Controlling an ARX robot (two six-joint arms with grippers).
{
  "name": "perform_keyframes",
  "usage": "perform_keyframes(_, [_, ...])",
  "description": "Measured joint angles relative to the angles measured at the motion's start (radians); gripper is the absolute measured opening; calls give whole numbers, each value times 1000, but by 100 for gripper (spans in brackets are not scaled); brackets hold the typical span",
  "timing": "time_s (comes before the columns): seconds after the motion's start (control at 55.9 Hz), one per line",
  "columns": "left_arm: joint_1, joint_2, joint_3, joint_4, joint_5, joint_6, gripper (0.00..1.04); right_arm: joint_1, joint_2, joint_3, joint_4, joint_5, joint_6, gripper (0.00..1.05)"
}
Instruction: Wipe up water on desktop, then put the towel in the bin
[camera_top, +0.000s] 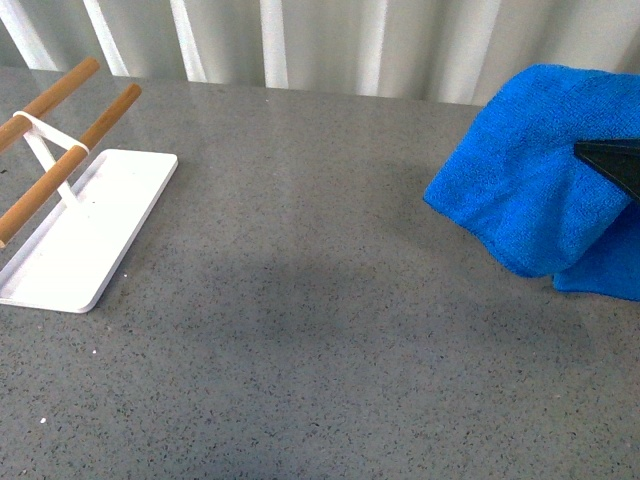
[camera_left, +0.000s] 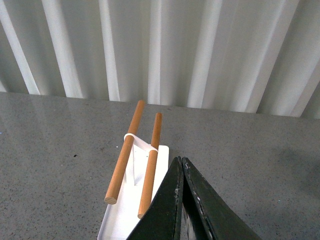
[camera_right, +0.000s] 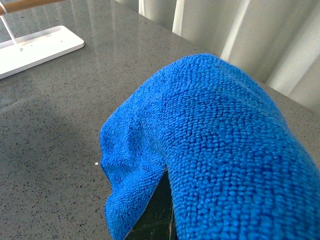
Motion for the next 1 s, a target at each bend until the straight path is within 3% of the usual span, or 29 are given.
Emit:
perform_keyframes(0.591, [0,-319,0,-299,0,0,4,22,0,-3,-2,14,-4,4])
perform_keyframes(1.003, [0,-449,0,-429,0,0,4,27,0,-3,-11,22,-8,4])
